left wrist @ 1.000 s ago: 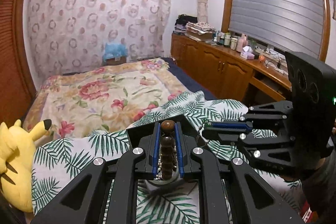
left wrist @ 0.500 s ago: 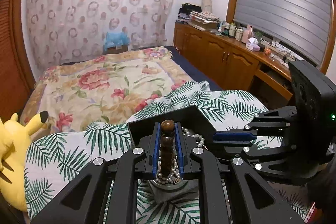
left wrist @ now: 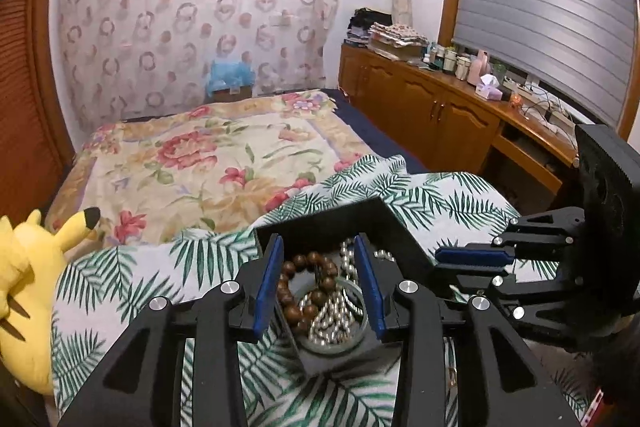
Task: Organize jewelry
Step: 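Open both grippers inside the box and withdraw toward the cloth, then grasp the silver hair comb with the left gripper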
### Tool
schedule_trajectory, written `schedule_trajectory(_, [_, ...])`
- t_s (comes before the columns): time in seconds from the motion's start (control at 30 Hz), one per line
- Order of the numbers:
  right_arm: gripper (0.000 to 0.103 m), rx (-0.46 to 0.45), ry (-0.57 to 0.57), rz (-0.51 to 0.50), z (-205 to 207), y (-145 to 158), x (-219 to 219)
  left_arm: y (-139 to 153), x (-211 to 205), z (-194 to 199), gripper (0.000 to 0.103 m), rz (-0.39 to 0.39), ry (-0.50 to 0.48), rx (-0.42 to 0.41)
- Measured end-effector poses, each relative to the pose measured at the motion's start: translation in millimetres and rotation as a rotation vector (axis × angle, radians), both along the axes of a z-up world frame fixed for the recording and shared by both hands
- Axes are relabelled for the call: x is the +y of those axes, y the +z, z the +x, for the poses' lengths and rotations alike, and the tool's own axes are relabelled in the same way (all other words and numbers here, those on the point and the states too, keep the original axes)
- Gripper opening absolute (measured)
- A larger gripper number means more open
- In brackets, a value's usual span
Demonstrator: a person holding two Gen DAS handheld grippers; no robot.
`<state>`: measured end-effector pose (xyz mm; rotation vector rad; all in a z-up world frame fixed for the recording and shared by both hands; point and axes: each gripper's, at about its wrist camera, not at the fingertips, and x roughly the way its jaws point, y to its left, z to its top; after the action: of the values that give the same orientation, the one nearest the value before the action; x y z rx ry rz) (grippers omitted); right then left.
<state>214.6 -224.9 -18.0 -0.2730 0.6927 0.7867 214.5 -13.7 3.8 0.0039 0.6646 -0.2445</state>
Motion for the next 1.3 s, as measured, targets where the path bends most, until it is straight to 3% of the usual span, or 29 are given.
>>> schedule_trajectory(0.1, [0.024,-0.001,-0.003,0.009,-12.5,-0.3,-2.2,-4.8,4.6,-16.8,0.04,-0.006,0.007,0.01])
schedule_trajectory(0.67, [0.024,0.053,-0.005,0.001,-101.6,-29.0,-1.1,-41.4,20.5,-125.1,0.044,-0.03,0.016,0.083])
schedule_trajectory(0.83, [0.032,0.087,-0.019,0.006,-124.9,-45.1,-4.7,-55.2,17.4,-145.2,0.045,-0.026,0.01,0.114])
schedule_trajectory(1.3, [0.034,0.113,-0.035,-0.021,-168.0,-67.7,-10.5,-78.4,4.7,-180.5,0.052,-0.012,-0.017,0.179])
